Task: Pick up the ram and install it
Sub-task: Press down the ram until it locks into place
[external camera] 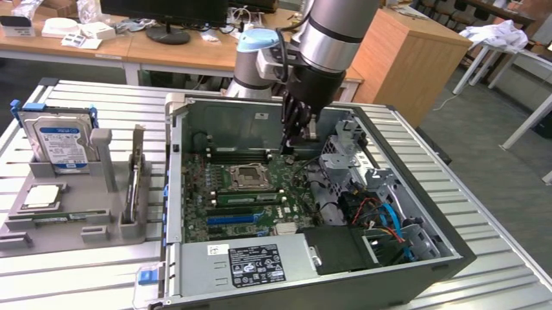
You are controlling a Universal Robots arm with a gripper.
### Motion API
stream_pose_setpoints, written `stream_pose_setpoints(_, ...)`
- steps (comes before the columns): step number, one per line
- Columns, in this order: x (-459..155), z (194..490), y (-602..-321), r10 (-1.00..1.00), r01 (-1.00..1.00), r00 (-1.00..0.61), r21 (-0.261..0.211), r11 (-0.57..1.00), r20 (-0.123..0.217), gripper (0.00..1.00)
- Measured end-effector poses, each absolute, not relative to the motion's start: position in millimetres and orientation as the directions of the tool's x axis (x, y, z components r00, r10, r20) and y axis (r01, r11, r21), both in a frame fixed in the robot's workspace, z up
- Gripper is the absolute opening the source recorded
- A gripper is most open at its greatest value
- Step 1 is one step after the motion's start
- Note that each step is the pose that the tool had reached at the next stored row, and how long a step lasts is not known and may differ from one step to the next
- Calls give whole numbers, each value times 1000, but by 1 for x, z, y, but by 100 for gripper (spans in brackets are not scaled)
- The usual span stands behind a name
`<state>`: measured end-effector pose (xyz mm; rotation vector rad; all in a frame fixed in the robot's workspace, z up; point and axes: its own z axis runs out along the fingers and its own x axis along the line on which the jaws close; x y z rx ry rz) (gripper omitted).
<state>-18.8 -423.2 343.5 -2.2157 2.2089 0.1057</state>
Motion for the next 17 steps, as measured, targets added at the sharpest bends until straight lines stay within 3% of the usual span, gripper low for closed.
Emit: stream_pose_setpoints(17,0,343,-423,-998,-999,2,39,-4,-56,11)
